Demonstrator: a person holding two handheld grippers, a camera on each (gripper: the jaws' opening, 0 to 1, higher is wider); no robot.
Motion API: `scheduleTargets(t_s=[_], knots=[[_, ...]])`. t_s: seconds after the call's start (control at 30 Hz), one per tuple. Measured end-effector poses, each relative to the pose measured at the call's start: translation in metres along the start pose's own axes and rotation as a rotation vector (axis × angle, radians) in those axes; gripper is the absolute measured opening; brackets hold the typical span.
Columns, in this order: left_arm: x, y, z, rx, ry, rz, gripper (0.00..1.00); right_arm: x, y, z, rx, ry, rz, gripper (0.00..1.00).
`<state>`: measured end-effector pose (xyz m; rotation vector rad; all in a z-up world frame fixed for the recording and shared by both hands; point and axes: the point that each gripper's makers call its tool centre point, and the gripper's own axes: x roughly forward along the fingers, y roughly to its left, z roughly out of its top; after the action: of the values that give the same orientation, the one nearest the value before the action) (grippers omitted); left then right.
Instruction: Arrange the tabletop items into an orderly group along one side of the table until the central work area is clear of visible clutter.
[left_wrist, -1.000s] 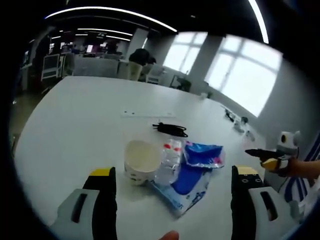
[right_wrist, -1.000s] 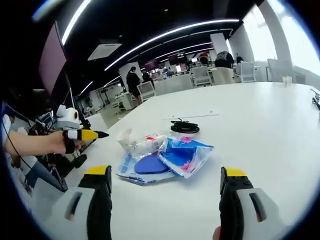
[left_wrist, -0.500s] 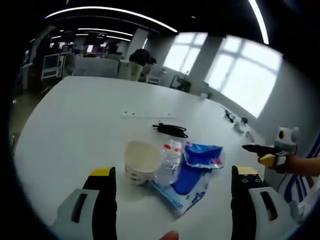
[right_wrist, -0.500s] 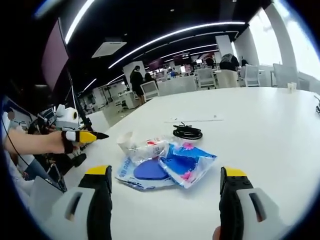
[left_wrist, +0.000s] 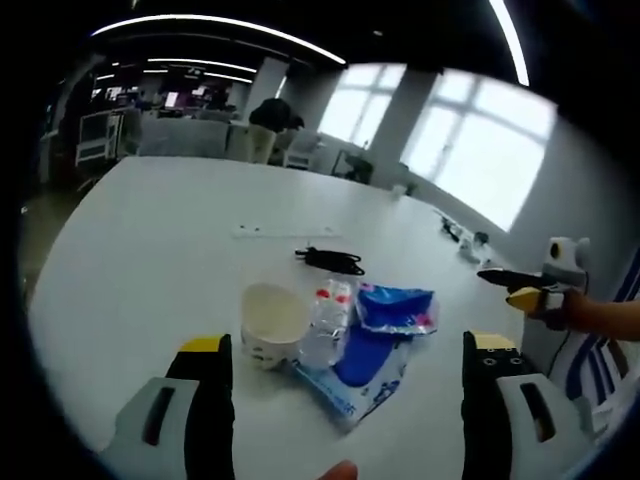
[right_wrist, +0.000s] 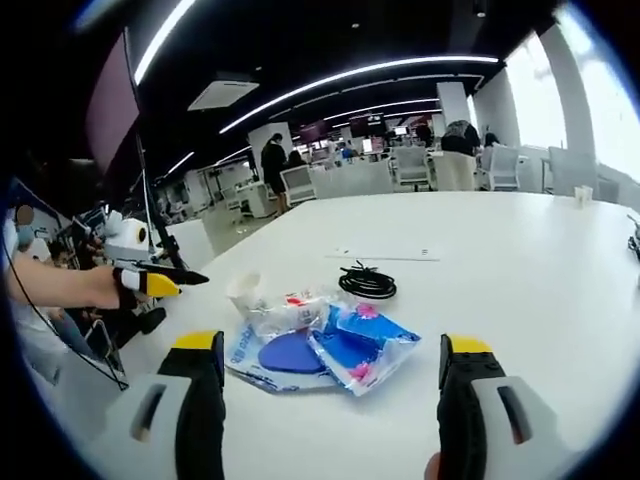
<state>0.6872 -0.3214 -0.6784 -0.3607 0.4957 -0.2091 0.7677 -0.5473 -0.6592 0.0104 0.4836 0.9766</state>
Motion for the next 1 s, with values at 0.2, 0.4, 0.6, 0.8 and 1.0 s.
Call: scheduleTargets(t_s=[0.2,0.4,0.6,0.8,1.0], knots=[[-0.001,-0.006,0.010,-0.003,-0.046,0.049,0.91,0.008,-0.020,-0.012,0.066,0.026,-0.027,0.80],[0.009,-0.025,0.009,0.010,-0.056,0.048,0.90,0.019,-0.030,-0.024,0.090,0.045,-0.040,0.79],[0.025,-0.053,0.003,0.009,-0.052,0.016,0.89,0.026,-0.038,-0.024,0.118,0.033,-0.042,0.79],[0.040,-0.071,-0.001,0.003,-0.036,-0.009,0.88,0.028,-0.041,-0.028,0.135,0.045,-0.059,0.77],[0.047,-0.068,-0.003,0.000,-0.025,-0.017,0.88,0.037,-0.039,-0.034,0.142,0.060,-0.062,0.77]])
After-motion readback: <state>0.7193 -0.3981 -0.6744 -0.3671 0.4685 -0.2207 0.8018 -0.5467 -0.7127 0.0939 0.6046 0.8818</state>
